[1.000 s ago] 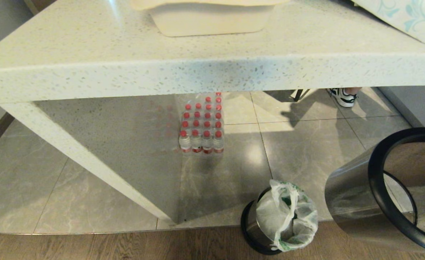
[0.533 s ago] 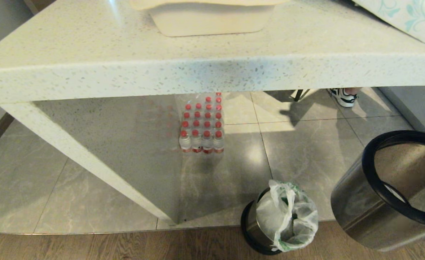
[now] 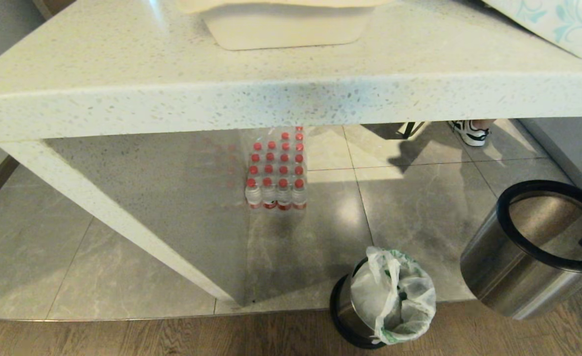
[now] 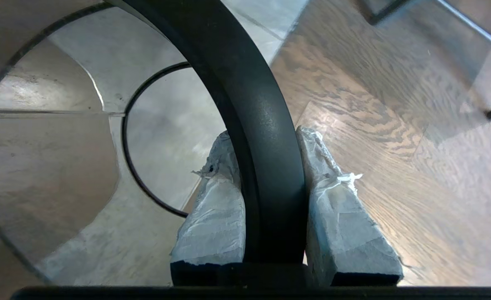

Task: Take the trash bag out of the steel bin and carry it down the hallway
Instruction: Place the outer trash can on the ground

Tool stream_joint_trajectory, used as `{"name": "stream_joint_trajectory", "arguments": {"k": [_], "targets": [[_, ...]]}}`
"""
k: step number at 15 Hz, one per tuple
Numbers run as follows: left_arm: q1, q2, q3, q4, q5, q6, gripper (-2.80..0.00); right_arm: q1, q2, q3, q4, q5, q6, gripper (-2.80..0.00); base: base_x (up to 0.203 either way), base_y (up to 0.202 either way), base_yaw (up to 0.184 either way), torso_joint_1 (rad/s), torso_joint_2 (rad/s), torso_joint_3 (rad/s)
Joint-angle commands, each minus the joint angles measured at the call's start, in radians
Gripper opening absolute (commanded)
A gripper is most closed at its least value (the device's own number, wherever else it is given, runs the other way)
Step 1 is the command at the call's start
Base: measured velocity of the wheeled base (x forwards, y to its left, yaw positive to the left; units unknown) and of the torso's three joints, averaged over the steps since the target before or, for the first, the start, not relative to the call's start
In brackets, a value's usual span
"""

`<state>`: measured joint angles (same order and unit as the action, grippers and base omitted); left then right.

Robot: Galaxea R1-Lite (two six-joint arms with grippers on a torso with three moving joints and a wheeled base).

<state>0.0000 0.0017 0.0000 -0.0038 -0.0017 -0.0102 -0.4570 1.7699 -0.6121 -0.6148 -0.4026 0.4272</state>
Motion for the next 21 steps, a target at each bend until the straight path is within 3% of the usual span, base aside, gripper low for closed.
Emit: {"name": "stream_joint_trajectory", "arguments": {"k": [1,7,12,14,21], "targets": [[0.0,0.0,0.0,-0.001,0.0,-0.001,-2.8,-0.074,0.225,-0.04,-0.09,0.029,0.002,-2.8,0.0,0.0,0.0,0.0,0.0,0.0],[0.0,0.0,0.0,-0.001,0.0,-0.001,-2.8,-0.225,0.524,-0.11,-0.416,0.183,-0.038,-2.8,0.0,0.0,0.0,0.0,0.0,0.0],[0.0,0.0,0.0,-0.001,0.0,-0.001,-2.8,-0.235,0.668,-0.169,-0.642,0.212,-0.114,-2.8,0.0,0.0,0.0,0.0,0.0,0.0],[0.0,0.0,0.0,-0.001,0.0,-0.001,-2.8,-0.235,0.689,-0.17,-0.646,0.279,-0.117,-2.8,0.0,0.0,0.0,0.0,0.0,0.0],[0.0,0.0,0.0,-0.001,0.0,-0.001,-2.8,-0.248,0.763,-0.179,-0.611,0.301,-0.116,-2.8,0.0,0.0,0.0,0.0,0.0,0.0]]}}
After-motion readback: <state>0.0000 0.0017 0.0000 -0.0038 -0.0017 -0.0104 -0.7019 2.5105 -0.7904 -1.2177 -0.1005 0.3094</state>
